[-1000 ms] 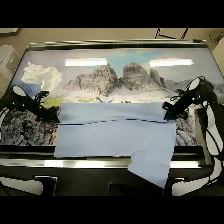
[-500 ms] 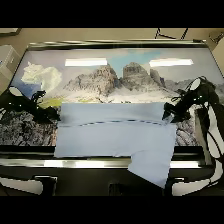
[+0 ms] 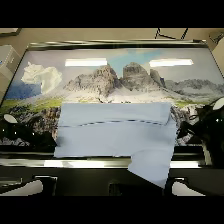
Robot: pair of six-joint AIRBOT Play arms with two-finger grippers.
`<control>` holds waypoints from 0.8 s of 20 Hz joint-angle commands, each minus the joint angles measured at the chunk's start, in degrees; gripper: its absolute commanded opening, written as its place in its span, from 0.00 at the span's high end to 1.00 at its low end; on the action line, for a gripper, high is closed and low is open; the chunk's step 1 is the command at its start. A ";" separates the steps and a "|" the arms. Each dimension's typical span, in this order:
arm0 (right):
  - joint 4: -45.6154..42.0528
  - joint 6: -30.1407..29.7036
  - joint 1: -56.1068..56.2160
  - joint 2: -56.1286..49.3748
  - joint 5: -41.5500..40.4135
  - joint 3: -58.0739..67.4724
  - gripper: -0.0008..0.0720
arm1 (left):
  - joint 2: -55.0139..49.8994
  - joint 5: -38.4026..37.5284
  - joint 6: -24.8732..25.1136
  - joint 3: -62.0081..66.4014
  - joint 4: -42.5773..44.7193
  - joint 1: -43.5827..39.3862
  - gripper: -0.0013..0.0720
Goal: Fold the clothes and pants, and hang the long-sleeved shirts on hangers.
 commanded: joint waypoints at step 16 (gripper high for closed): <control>8.70 -4.72 -2.12 4.98 -9.05 -25.35 0.21 | 3.63 7.65 1.53 -11.13 -4.68 0.42 0.95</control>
